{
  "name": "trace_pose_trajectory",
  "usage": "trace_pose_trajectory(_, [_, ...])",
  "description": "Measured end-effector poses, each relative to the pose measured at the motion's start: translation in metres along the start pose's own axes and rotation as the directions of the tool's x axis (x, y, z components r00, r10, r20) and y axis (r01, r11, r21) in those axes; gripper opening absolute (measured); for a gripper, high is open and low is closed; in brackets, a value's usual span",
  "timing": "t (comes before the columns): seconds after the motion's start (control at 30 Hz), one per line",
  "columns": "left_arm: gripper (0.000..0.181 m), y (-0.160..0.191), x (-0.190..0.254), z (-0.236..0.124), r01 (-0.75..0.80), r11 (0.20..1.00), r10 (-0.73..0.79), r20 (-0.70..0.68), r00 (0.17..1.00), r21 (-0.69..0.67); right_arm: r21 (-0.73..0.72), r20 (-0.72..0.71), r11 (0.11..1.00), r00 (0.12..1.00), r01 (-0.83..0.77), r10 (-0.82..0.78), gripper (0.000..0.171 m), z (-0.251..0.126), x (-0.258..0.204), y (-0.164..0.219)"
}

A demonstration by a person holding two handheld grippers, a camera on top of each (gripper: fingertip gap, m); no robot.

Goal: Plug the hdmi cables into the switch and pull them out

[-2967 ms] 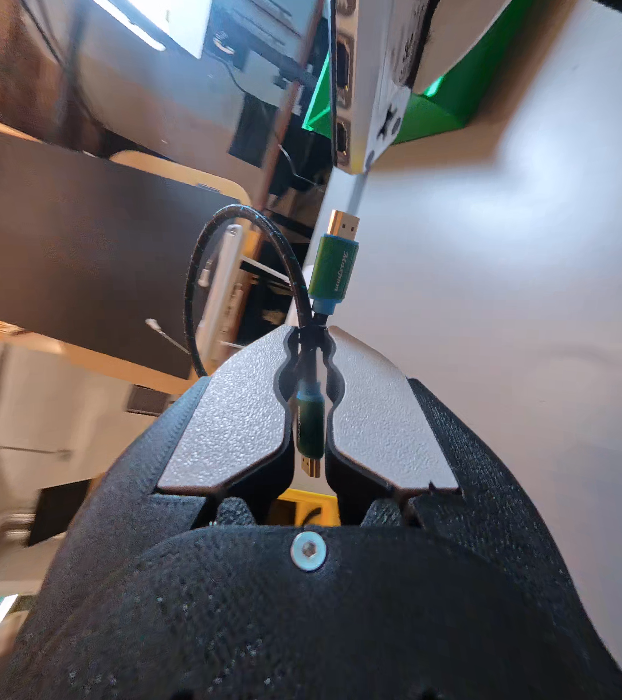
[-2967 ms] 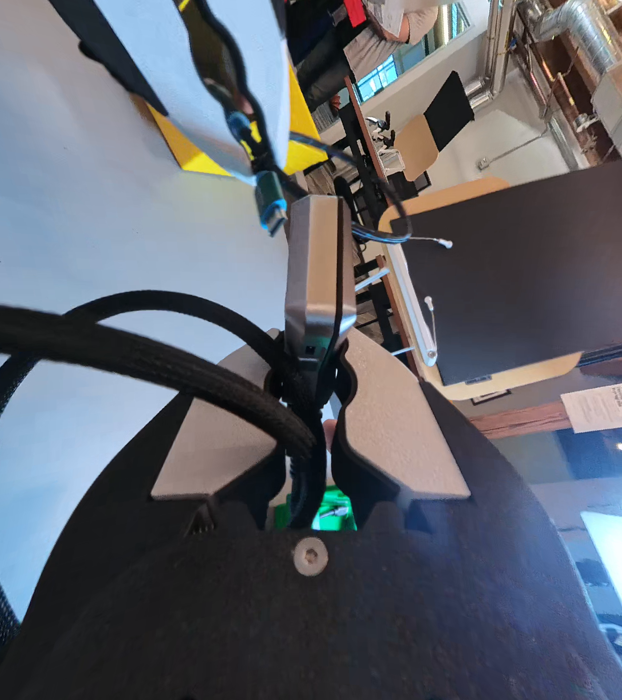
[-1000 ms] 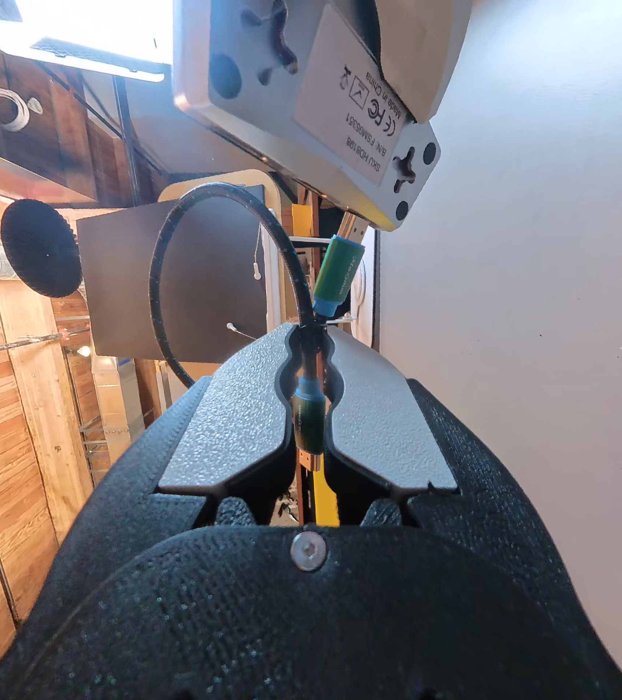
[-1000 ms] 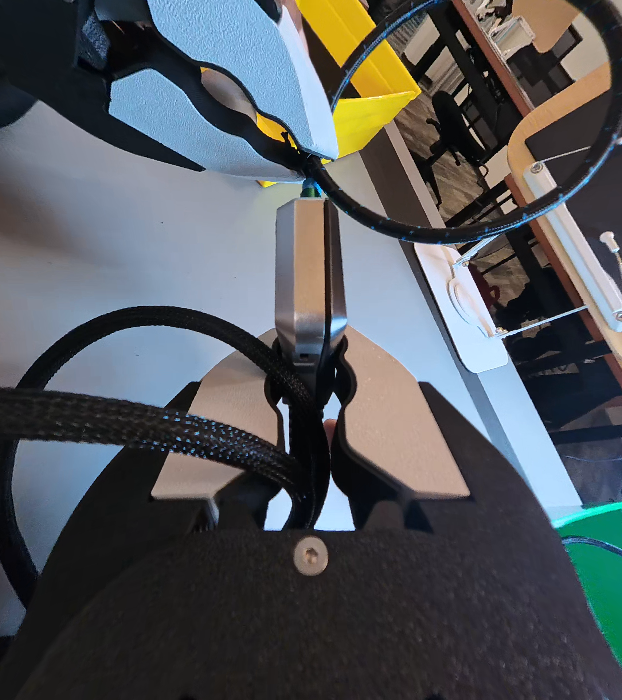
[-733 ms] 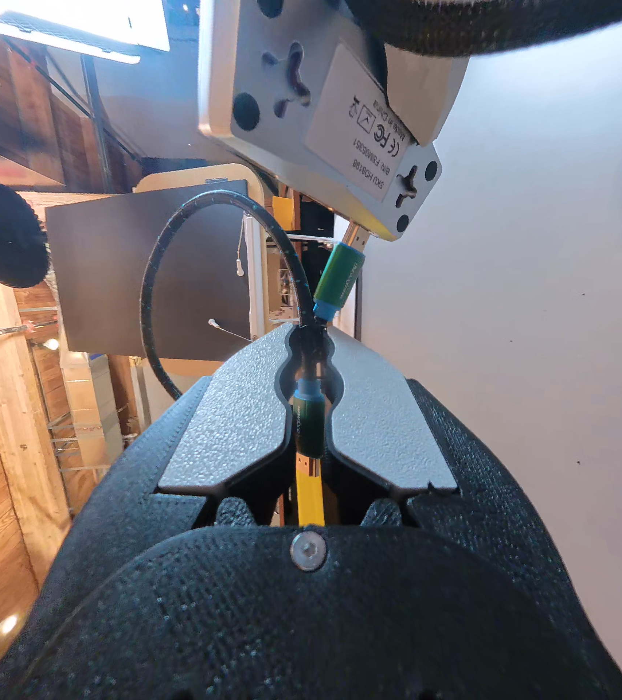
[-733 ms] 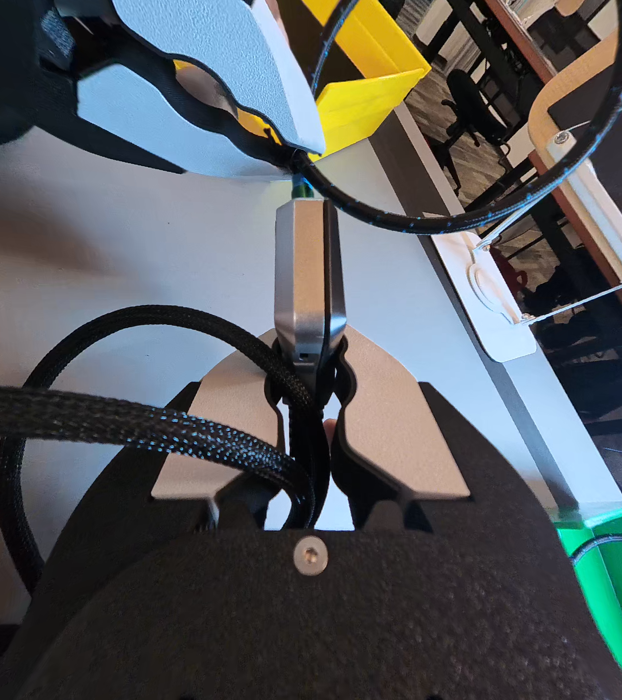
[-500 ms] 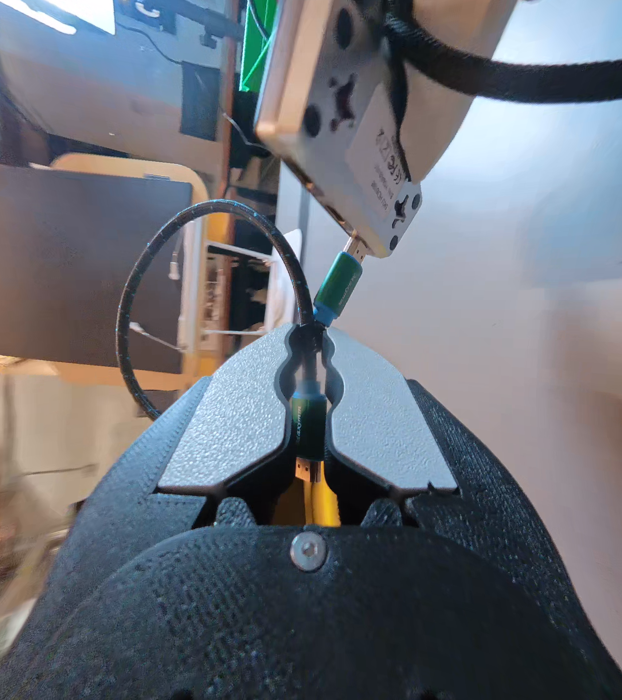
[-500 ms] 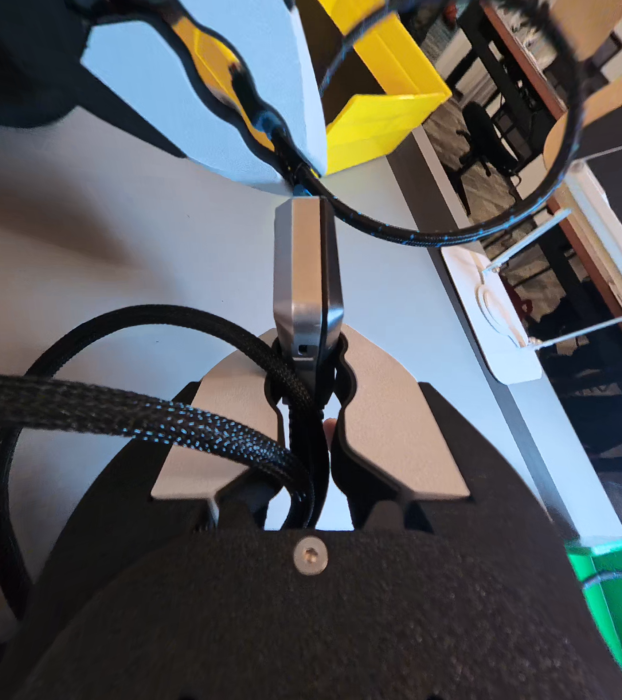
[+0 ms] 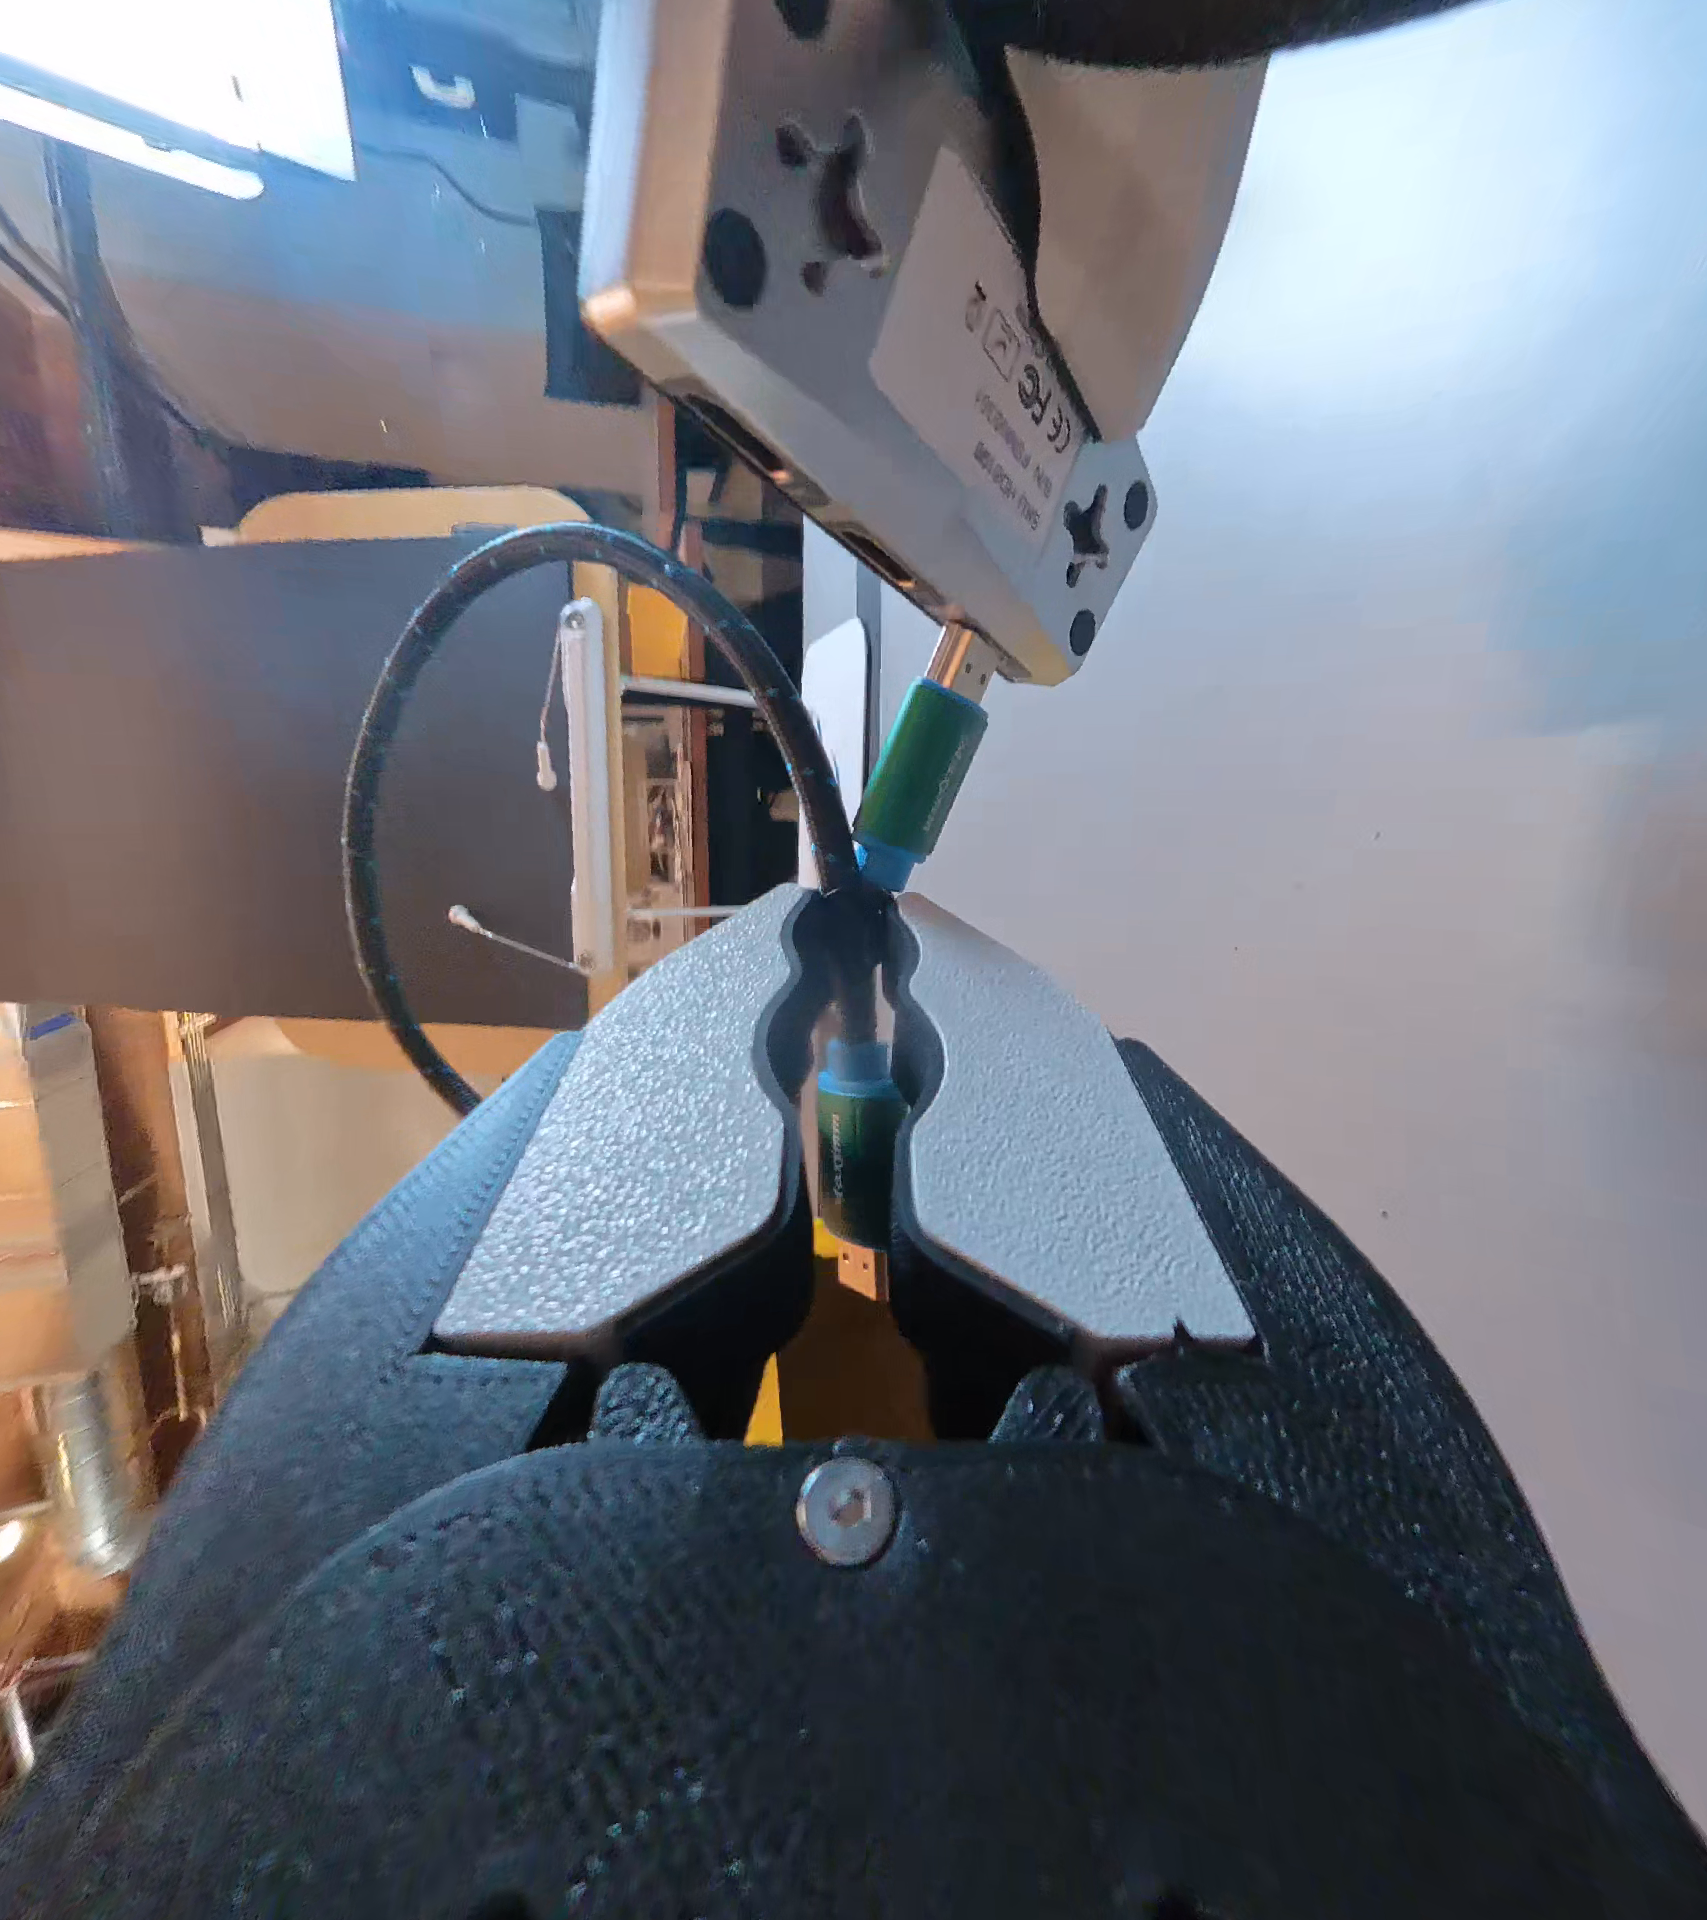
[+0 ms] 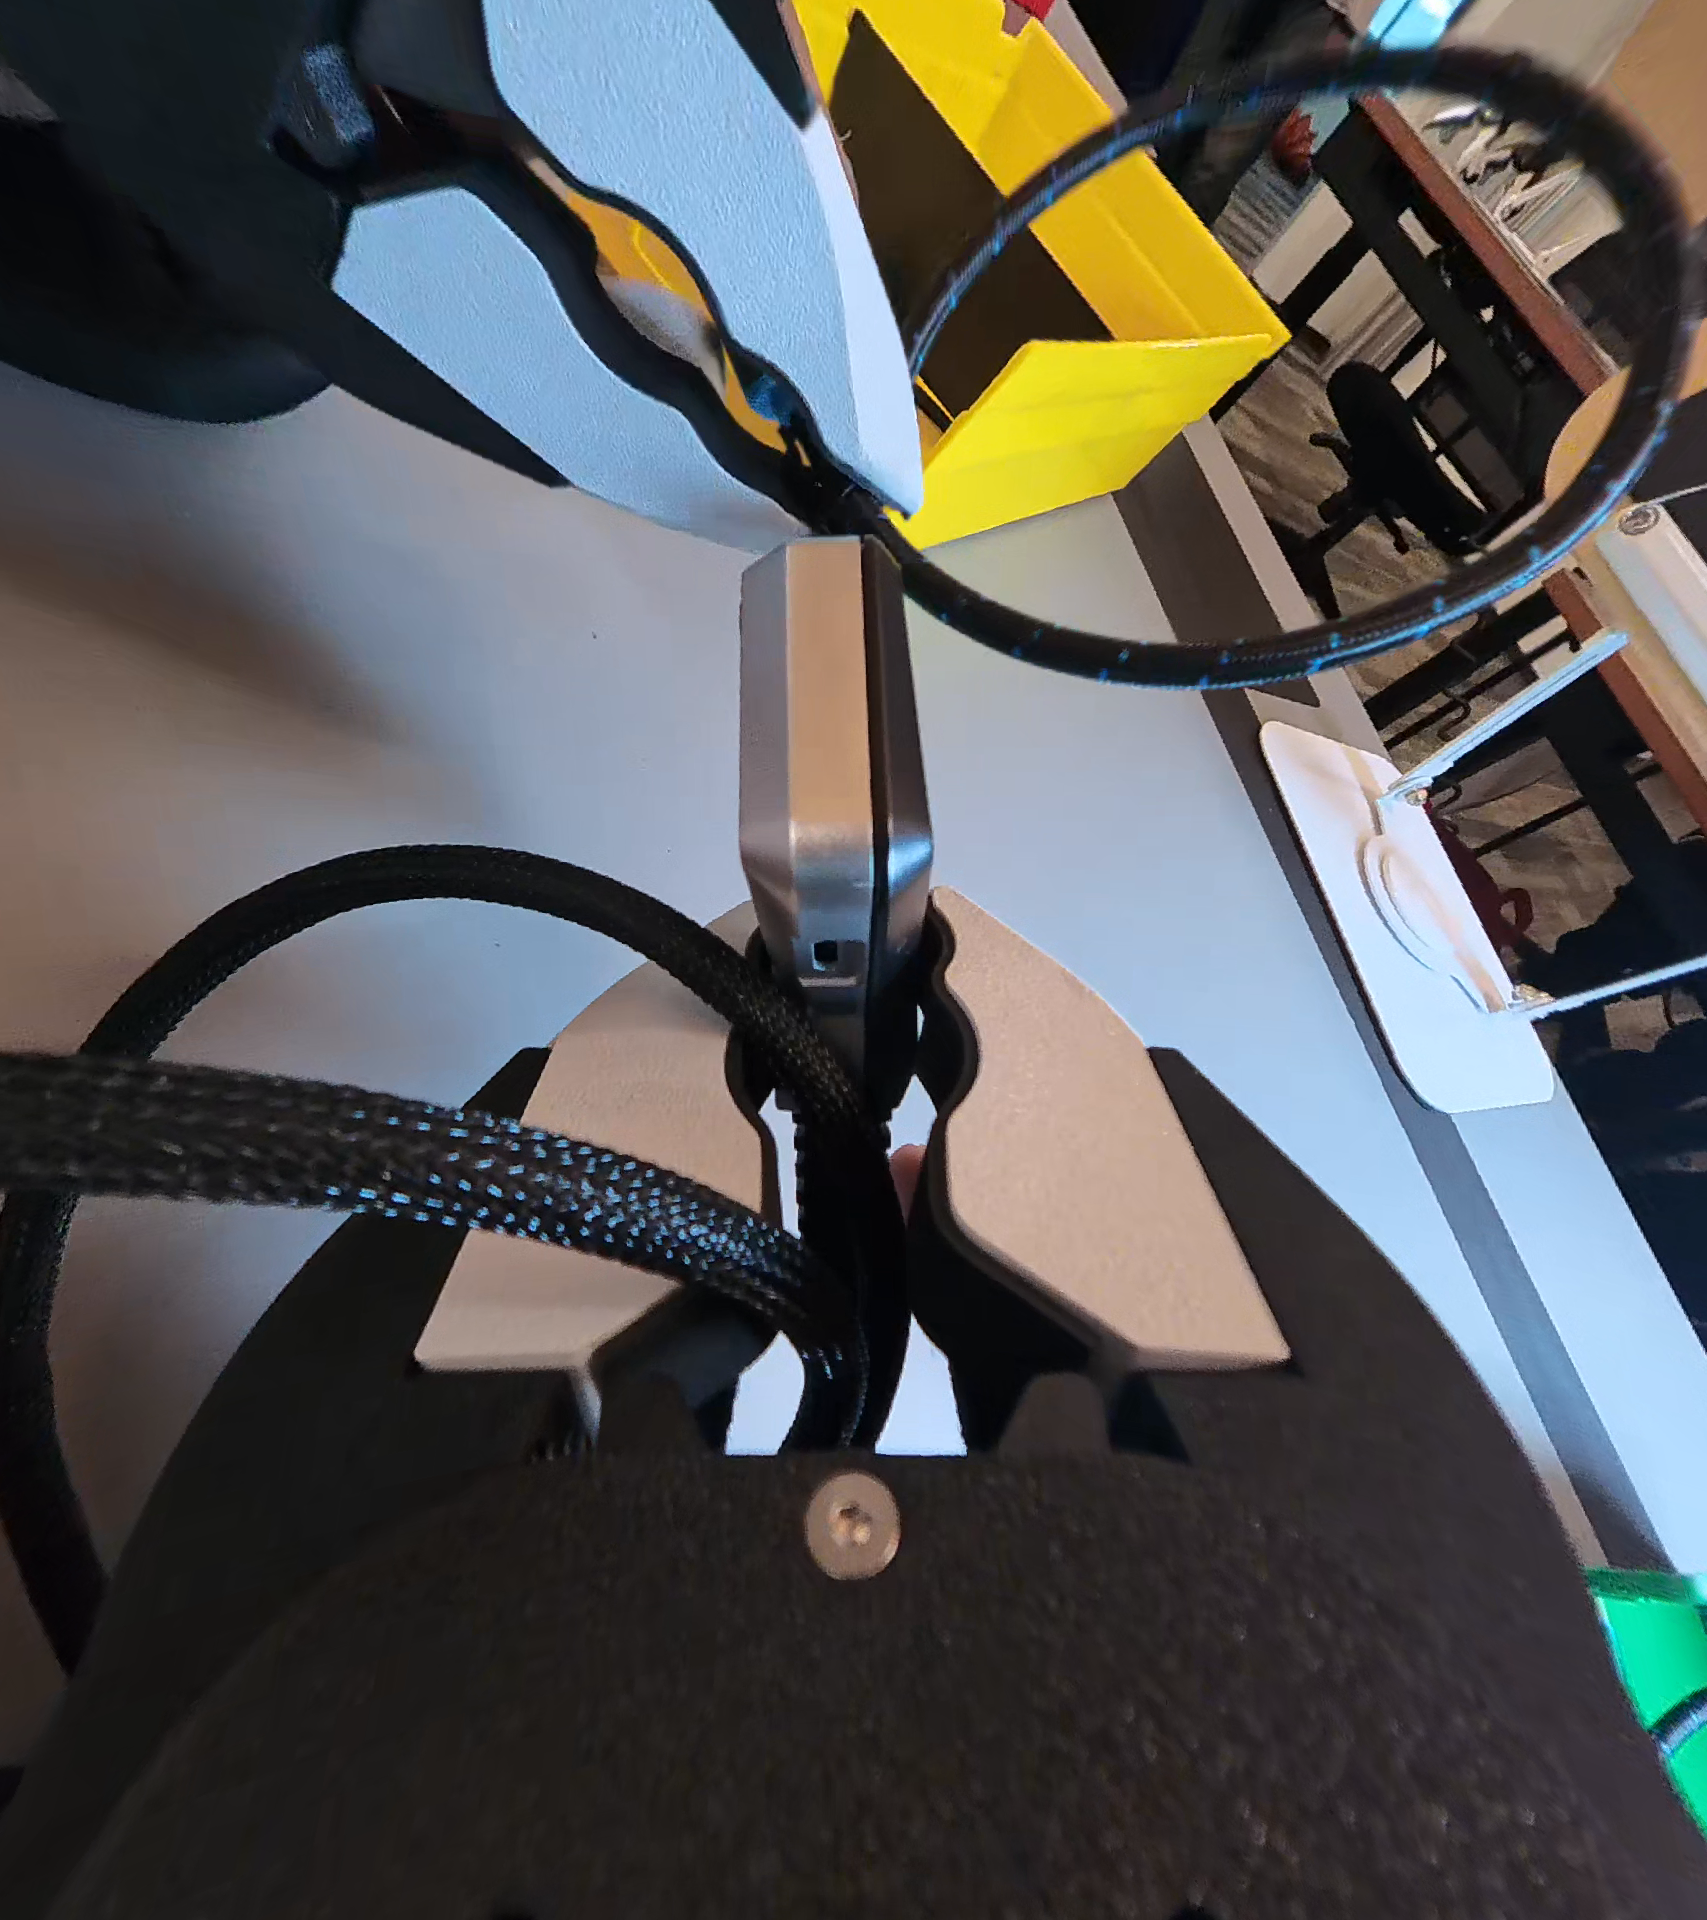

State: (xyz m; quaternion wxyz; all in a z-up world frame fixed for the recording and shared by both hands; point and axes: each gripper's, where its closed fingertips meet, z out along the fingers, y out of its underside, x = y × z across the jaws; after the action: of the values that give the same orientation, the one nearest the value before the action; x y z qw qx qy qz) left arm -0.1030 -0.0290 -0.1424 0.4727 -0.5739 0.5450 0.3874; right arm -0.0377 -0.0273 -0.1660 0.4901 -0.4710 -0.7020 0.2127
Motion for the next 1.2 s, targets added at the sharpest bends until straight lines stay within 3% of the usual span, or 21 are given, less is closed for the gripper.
trace_pose_trajectory(0.27, [0.012,0.000,0.001,0.000,-0.012,0.996,0.013,0.009,1.000,-0.084,-0.034,-0.030,0.999,0.999,-0.025,0.024,0.023,0.002,0.002,0.001])
trace_pose_trajectory(0.4, [0.011,-0.007,0.005,-0.001,0.080,0.997,-0.081,-0.041,0.996,-0.008,-0.012,-0.015,0.999,0.999,-0.035,0.035,0.023,-0.001,0.001,0.003])
trace_pose_trajectory(0.7, [0.010,-0.016,0.015,-0.004,0.068,0.995,-0.064,-0.061,0.996,0.067,-0.020,0.043,0.999,0.998,-0.046,0.047,0.022,-0.006,-0.006,0.005])
trace_pose_trajectory(0.8, [0.010,-0.018,0.020,-0.004,0.150,0.985,-0.141,-0.114,0.984,0.082,-0.043,0.047,0.997,0.997,-0.064,0.066,0.022,-0.007,-0.009,0.008])
trace_pose_trajectory(0.9, [0.010,-0.020,0.022,-0.001,0.377,0.924,-0.356,-0.215,0.909,0.066,-0.015,0.055,0.993,0.991,-0.118,0.119,0.022,-0.007,-0.008,0.007])
trace_pose_trajectory(0.93, [0.010,-0.020,0.019,-0.001,0.370,0.926,-0.351,-0.197,0.916,0.073,0.002,0.063,0.990,0.988,-0.141,0.141,0.022,-0.008,-0.007,0.005])
trace_pose_trajectory(1.2, [0.010,-0.020,0.027,-0.002,0.347,0.937,-0.329,-0.219,0.919,0.048,-0.058,0.005,0.998,1.000,0.006,-0.005,0.022,-0.007,-0.010,0.007])
